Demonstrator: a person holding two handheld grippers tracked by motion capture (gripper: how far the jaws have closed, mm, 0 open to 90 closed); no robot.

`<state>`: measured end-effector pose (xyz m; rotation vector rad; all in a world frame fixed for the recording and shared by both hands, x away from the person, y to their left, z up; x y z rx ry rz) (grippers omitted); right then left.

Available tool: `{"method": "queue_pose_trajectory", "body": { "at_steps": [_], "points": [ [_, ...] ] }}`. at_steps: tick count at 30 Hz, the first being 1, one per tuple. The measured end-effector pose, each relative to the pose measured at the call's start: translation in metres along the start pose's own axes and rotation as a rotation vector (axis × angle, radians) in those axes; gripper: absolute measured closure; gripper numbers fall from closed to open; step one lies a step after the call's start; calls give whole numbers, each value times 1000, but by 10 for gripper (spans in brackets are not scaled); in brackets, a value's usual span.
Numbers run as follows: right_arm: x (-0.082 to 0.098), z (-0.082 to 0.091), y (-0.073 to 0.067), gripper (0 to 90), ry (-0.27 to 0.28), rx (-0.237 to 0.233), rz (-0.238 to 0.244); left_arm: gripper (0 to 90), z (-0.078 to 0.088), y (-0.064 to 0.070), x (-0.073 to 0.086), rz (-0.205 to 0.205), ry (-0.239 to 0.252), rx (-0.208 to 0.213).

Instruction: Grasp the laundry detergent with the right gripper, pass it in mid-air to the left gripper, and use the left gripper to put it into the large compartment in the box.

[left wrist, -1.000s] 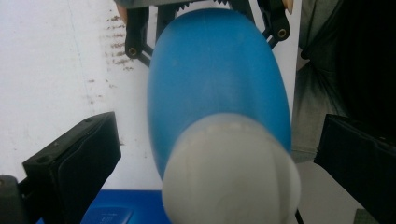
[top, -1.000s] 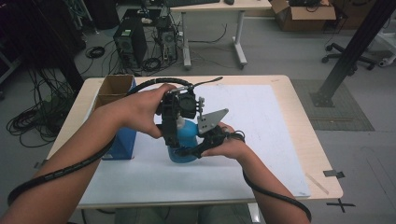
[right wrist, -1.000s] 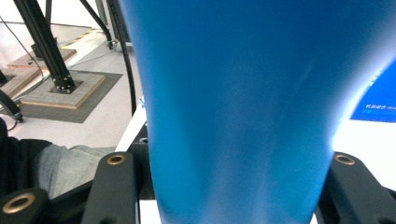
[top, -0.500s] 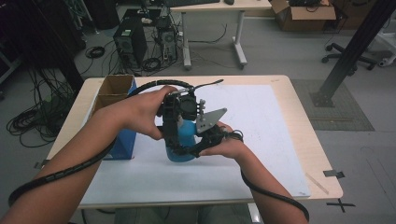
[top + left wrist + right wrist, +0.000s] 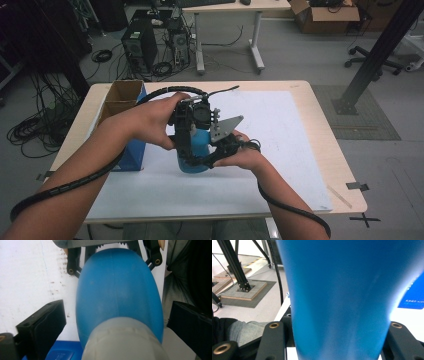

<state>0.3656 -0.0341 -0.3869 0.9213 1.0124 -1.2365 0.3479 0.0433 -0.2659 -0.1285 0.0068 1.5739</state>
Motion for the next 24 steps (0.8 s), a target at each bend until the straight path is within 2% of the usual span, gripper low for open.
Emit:
{"method": "queue_pose_trajectory", "body": {
  "at_steps": [11, 18, 24],
  "points": [
    [-1, 3, 0, 453, 10, 9, -3, 100, 0, 0, -2, -8, 3, -22],
    [-1, 3, 0, 452, 10, 15, 4, 153, 1, 1, -4, -13, 6, -20],
    [-1, 3, 0, 452, 11, 16, 1, 167, 2, 2, -4, -16, -1, -28]
  ]
}}
Point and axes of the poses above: each handheld gripper's, and its own axes: z roughly backward along the jaws, x roughly out of its underside, y roughly to its right, the point moved 4 cm from there along -z, roughly forward along the jaws, and after that the axes turned 3 degrees about y, right-handed, at the moved point
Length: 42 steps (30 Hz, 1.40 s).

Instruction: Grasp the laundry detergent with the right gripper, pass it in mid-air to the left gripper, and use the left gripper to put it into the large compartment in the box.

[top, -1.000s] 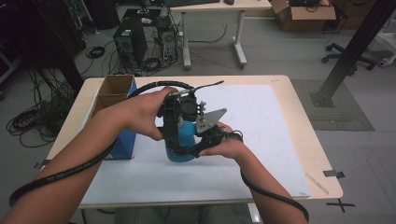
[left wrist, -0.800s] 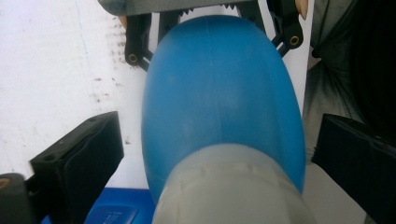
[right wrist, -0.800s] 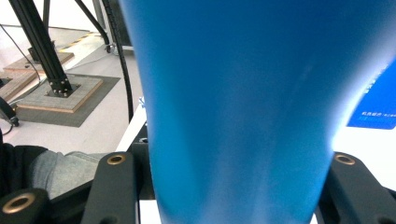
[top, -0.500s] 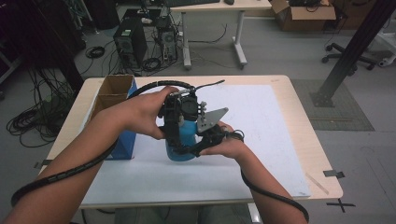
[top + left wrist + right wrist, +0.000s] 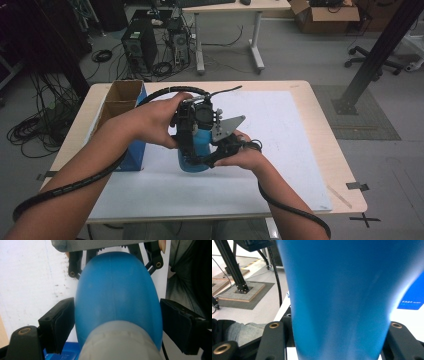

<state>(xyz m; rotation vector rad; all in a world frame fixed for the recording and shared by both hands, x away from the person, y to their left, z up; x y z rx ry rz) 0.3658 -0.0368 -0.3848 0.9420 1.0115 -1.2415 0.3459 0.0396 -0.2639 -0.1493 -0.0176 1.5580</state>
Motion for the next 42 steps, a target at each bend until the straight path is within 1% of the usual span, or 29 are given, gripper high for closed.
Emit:
{"method": "queue_pose_trajectory", "body": {
  "at_steps": [3, 4, 7, 12, 14, 15, 17, 22, 25, 29, 30, 32, 35, 38, 39, 42],
  "points": [
    [-1, 0, 0, 452, 2, 2, -1, 193, 0, 1, 1, 0, 2, -3],
    [-1, 0, 0, 452, 2, 3, -2, 198, 1, 1, 0, -9, 1, -6],
    [-2, -1, 0, 452, -4, 0, 3, 221, 2, 2, 0, -6, -1, -9],
    [-3, -2, 0, 452, -3, -2, 5, 260, 2, 3, 1, -3, -11, -4],
    [-4, -2, 0, 452, -3, -1, 7, 284, 2, 2, 2, -1, -16, -18],
    [-5, -2, 0, 452, -3, -3, 5, 301, 2, 2, 2, -3, -15, -19],
    [-5, -3, 0, 452, -4, -1, 8, 308, 3, 2, 2, -2, -21, -21],
    [-5, -3, -1, 453, -5, -3, 10, 352, 2, 2, 2, -7, -26, -38],
    [-5, -4, -1, 453, -7, 1, 12, 352, 2, 2, 3, -12, -31, -44],
    [-5, -4, 0, 453, -8, 3, 15, 359, 2, 1, 3, -15, -41, -39],
    [-5, -4, 0, 453, -7, 5, 18, 364, 2, 1, 3, -4, -47, -33],
    [-4, -5, 0, 453, -9, 8, 17, 368, 1, 0, 3, 3, -58, -27],
    [-3, -5, 1, 453, -12, 11, 13, 373, -2, -1, 2, 18, -59, -30],
    [0, -6, 1, 452, -17, 10, 13, 376, -4, -1, 3, 31, -67, -21],
    [0, -6, 1, 452, -17, 6, 11, 377, -4, -1, 2, 26, -68, -21],
    [1, -6, 1, 450, -13, 8, 12, 378, -4, 0, 2, 29, -70, -27]
  ]
}}
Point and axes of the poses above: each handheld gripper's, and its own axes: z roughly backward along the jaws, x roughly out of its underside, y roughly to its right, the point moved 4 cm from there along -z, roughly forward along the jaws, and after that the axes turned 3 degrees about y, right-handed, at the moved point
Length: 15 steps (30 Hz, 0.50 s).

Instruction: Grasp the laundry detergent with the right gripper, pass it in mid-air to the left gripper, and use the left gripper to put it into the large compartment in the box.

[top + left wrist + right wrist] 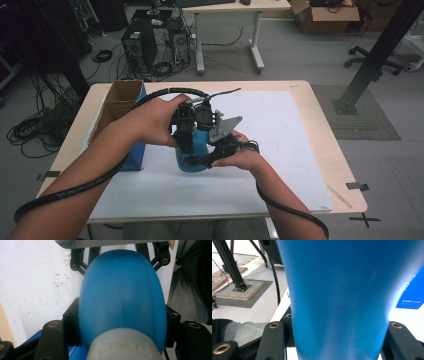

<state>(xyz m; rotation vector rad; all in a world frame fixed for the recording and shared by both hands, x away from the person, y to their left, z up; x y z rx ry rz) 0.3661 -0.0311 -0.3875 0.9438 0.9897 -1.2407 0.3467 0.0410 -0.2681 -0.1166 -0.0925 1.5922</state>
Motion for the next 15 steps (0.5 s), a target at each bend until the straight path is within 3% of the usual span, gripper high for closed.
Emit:
{"method": "queue_pose_trajectory", "body": {
  "at_steps": [8, 15],
  "points": [
    [-1, 1, 0, 436, 2, 9, 14, 380, 2, 1, -3, 0, -14, -11],
    [-2, 2, 1, 393, 21, 24, 3, 381, 4, -3, -4, 32, -23, -4]
  ]
}}
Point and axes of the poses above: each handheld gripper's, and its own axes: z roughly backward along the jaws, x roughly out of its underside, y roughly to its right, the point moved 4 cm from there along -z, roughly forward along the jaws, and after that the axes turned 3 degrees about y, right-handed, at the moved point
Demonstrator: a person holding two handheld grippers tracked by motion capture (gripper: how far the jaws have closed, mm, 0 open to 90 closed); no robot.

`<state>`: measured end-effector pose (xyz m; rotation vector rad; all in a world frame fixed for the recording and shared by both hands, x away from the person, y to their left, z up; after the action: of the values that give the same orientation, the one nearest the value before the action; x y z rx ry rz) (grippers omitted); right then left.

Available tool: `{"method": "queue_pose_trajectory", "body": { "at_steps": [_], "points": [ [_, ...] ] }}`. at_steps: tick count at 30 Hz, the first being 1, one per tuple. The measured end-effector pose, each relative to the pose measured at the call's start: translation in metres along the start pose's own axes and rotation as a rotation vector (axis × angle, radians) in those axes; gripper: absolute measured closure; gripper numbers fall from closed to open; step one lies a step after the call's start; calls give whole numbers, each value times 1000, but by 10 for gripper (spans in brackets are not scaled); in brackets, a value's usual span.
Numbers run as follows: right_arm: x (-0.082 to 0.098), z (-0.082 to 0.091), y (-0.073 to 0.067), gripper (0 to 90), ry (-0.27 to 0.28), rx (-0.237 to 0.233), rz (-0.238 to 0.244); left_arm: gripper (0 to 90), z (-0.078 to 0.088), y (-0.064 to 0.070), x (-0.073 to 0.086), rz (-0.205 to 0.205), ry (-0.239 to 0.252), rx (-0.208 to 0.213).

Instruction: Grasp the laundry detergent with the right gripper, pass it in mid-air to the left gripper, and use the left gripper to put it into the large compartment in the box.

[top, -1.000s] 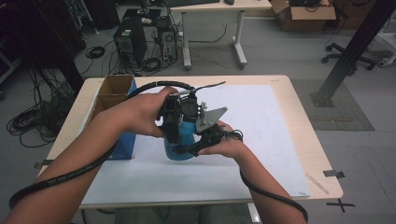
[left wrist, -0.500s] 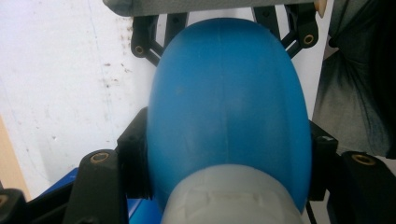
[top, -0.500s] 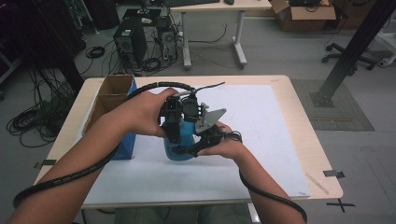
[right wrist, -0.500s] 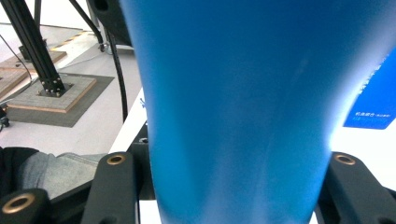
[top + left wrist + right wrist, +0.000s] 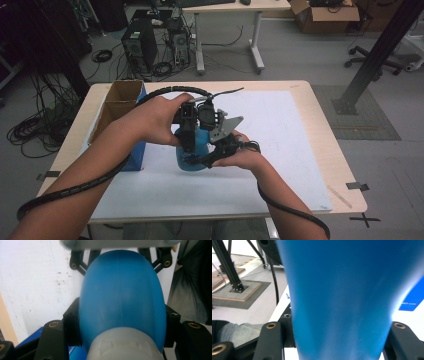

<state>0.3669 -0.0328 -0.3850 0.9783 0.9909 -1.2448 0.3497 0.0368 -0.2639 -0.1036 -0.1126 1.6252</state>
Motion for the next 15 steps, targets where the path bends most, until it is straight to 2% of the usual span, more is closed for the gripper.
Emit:
{"method": "queue_pose_trajectory", "body": {
  "at_steps": [3, 10, 12, 15],
  "points": [
    [-1, 4, 2, 345, 22, 11, -20, 381, 0, -1, 1, 5, 1, 0],
    [3, 5, 2, 282, 18, 21, -32, 380, 1, -2, -1, 8, 10, 9],
    [3, 5, 2, 259, 17, 23, -35, 380, 1, -2, -1, 30, 23, 5],
    [3, 5, 2, 213, 9, 24, -40, 380, 3, -2, 0, 44, 17, 8]
  ]
}}
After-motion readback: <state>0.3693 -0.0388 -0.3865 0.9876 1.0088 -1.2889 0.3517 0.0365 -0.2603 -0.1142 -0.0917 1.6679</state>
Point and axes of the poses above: each handheld gripper's, and its own axes: z roughly backward along the jaws, x roughly out of its underside, y roughly to its right, the point moved 4 cm from there along -z, roughly forward along the jaws, and after that the axes turned 3 degrees about y, right-handed, at the moved point
